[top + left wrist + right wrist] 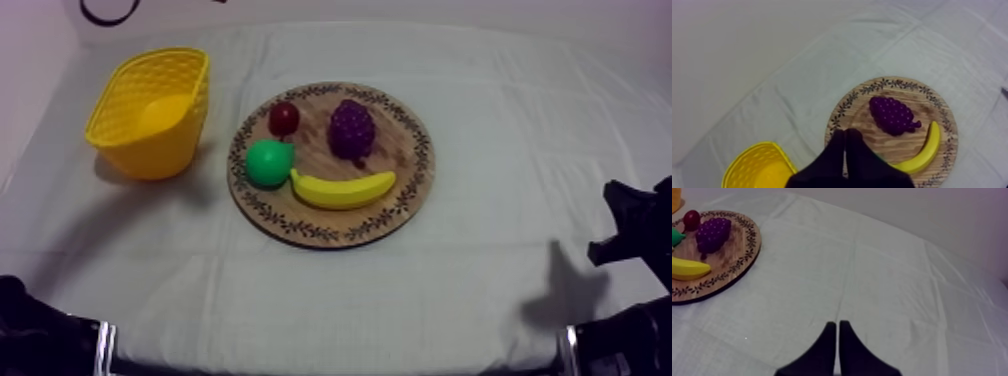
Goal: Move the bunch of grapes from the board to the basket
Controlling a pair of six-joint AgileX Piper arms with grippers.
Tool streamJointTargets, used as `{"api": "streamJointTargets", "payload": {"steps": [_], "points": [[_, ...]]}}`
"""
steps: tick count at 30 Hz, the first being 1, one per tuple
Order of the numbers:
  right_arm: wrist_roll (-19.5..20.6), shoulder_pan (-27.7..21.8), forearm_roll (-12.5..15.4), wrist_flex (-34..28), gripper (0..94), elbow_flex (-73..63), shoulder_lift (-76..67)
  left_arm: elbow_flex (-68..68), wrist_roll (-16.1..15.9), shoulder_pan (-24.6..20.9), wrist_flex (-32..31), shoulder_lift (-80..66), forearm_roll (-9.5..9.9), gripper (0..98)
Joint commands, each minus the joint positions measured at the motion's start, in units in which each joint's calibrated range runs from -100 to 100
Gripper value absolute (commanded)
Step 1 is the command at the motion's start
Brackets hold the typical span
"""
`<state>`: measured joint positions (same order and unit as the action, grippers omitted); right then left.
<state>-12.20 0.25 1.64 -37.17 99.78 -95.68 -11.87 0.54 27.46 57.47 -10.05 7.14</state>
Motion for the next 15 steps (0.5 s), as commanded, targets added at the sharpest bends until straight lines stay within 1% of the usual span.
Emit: {"api": "streamJointTargets", "payload": {"steps": [1,8,15], "points": [[0.0,0.0,0.0,0.0,0.5,0.0,0.0,1.6,-0.5,0.1,0.5,2.0,-0.21,0.0],[0.0,0.0,0.0,0.0,0.5,0.0,0.0,6.3,-1.3,1.0,1.2,7.3,-0.79,0.0],[0.0,0.0,0.0,0.0,0.5,0.0,0.0,13.7,-2.2,3.0,4.8,13.0,-0.9,0.0]]}}
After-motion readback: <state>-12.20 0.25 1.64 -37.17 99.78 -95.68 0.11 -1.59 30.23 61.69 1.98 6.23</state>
